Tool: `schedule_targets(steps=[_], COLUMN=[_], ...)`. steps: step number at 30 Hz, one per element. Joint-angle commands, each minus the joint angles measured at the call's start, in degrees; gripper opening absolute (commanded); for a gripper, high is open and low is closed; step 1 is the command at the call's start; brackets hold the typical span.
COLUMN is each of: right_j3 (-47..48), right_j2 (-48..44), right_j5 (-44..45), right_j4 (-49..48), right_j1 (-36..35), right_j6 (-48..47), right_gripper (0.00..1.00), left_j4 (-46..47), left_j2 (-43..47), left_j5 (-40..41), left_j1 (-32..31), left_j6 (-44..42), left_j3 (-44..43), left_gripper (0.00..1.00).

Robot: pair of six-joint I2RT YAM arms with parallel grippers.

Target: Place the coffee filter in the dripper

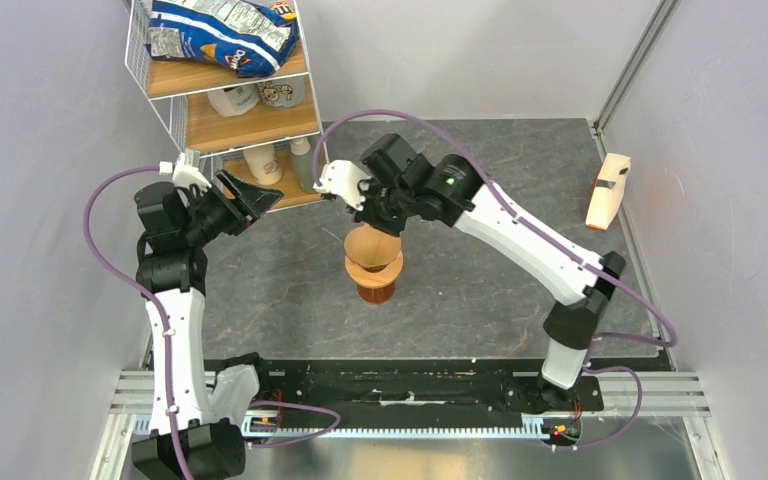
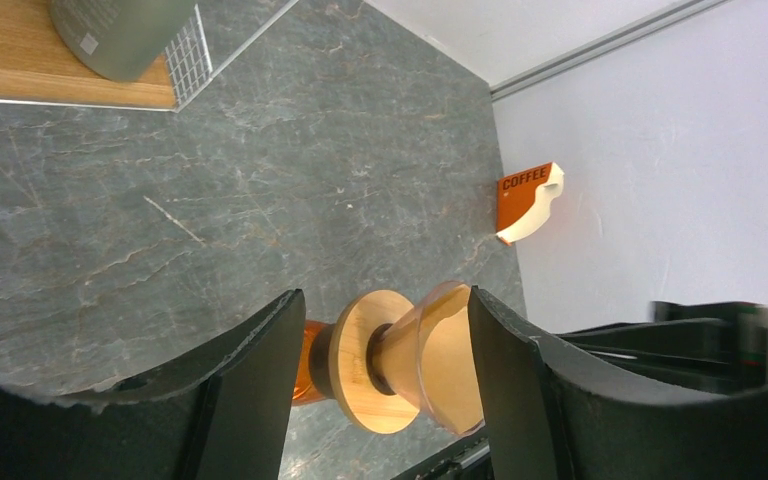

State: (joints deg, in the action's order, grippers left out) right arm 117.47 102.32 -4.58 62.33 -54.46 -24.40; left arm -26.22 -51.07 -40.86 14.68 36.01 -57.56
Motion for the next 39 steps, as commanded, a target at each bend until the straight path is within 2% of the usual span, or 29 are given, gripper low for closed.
schedule_targets(steps=[1,4,9,13,17,21,22,24,28,32,36,39], right_j3=[1.4,-0.8,-9.0,-18.0,-30.1,-40.9,-43.5,-48.1,-54.8,-58.9,-62.0,-62.1], right_j2=[-8.2,-12.6,-21.5,-28.7,-36.2,-41.2,-42.0,-42.9,-42.5,-41.7,-41.2,-41.1], right_j5=[1.9,1.3,-2.8,-5.7,-8.1,-8.8,-9.6,-9.6,-11.0,-10.6,-11.0,-11.8], right_j4=[-4.2,-5.4,-8.9,-11.9,-14.7,-18.6,-19.4,-21.3,-25.6,-30.1,-33.4,-33.5], right_j1=[1.4,4.6,14.4,23.0,30.7,37.5,39.4,42.1,47.2,48.9,49.0,48.9], right_j6=[2.4,4.6,9.1,12.8,17.0,22.8,23.7,26.5,29.1,29.6,30.2,30.3], right_gripper=[0.01,0.0,0.0,0.0,0.02,0.21,0.29,0.43,0.64,0.85,0.93,0.94], left_j4=[-2.5,-5.9,-12.5,-19.7,-26.4,-27.2,-26.1,-23.2,-18.2,-11.7,-9.2,-9.0], left_j2=[-0.5,-2.5,-8.6,-14.3,-19.6,-21.2,-20.9,-19.8,-17.4,-13.4,-11.9,-11.5], left_j5=[0.2,0.1,-1.5,2.3,8.8,11.9,11.6,13.6,21.1,26.3,29.3,30.5], left_j1=[0.4,0.3,-0.7,-5.8,-12.1,-18.1,-18.3,-19.0,-19.7,-19.7,-19.7,-19.7], left_j6=[-7.9,-12.2,-21.2,-31.4,-38.4,-41.6,-41.7,-40.5,-38.8,-37.5,-36.5,-36.5], left_j3=[-4.6,-7.9,-14.9,-22.2,-28.4,-28.6,-27.5,-23.6,-14.4,-4.6,-0.3,0.1], left_gripper=[0.7,0.74,0.81,0.88,0.9,0.91,0.92,0.92,0.93,0.94,0.94,0.94])
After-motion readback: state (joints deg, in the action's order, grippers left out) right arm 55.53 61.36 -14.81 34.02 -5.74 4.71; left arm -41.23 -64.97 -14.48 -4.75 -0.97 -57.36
